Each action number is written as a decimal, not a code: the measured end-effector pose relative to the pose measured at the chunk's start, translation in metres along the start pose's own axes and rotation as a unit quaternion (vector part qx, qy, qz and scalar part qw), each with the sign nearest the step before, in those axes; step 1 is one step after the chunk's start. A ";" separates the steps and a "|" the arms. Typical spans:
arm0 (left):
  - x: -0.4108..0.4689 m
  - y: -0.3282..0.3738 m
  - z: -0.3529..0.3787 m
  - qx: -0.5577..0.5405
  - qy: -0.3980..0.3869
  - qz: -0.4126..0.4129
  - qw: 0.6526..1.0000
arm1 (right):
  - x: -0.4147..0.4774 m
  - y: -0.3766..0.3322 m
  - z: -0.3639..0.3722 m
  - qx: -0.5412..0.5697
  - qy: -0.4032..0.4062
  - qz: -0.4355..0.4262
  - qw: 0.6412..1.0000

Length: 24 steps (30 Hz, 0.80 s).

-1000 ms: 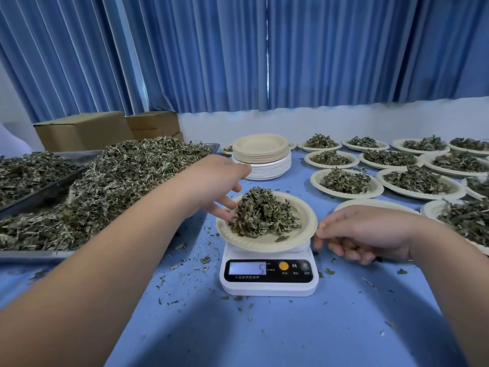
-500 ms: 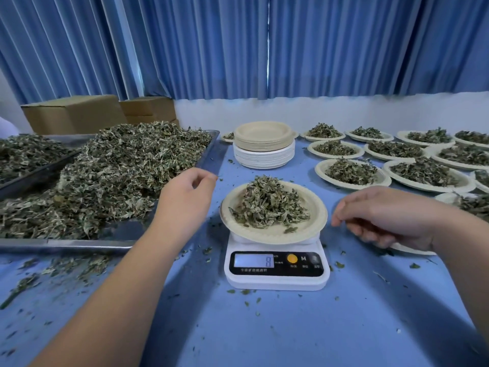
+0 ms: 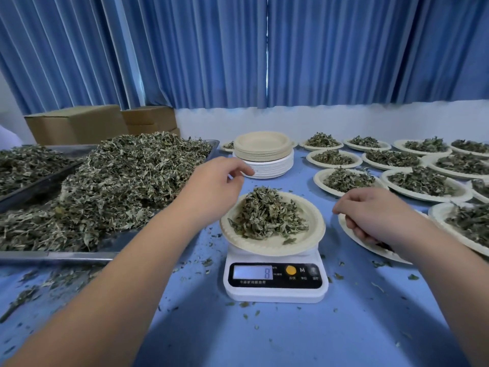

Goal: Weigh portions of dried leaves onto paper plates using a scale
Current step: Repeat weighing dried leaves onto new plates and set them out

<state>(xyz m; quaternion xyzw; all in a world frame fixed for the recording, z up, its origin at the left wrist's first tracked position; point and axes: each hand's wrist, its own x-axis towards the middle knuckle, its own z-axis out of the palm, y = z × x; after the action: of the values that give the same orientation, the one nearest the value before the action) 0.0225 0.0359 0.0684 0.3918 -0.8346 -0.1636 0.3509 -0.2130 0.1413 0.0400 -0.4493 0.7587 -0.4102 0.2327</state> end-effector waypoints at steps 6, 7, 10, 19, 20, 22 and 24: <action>0.031 0.027 0.010 0.153 -0.219 -0.016 0.964 | -0.001 -0.001 0.001 -0.019 -0.005 -0.031 0.999; 0.032 0.028 0.011 0.160 -0.240 -0.025 0.957 | -0.001 -0.001 0.000 -0.024 -0.003 -0.042 0.999; 0.030 0.028 0.015 0.145 -0.245 -0.023 0.958 | -0.002 -0.004 -0.001 -0.024 0.008 -0.076 0.997; 0.017 0.024 0.016 0.043 -0.112 0.014 0.993 | -0.004 -0.004 -0.002 -0.014 0.015 -0.094 0.995; 0.016 0.021 0.014 0.031 -0.084 0.016 0.996 | -0.004 -0.004 -0.002 -0.016 0.017 -0.096 0.995; 0.011 0.015 0.012 0.006 -0.035 0.020 0.999 | -0.004 -0.005 -0.001 -0.026 0.016 -0.101 0.994; 0.004 0.008 0.015 -0.023 -0.001 0.006 1.000 | -0.004 -0.005 0.000 -0.028 0.015 -0.104 0.994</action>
<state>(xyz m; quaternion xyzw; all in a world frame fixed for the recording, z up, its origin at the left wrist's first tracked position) 0.0056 0.0379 0.0642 0.3781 -0.8336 -0.1812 0.3597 -0.2082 0.1438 0.0438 -0.5259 0.7225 -0.4174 0.1648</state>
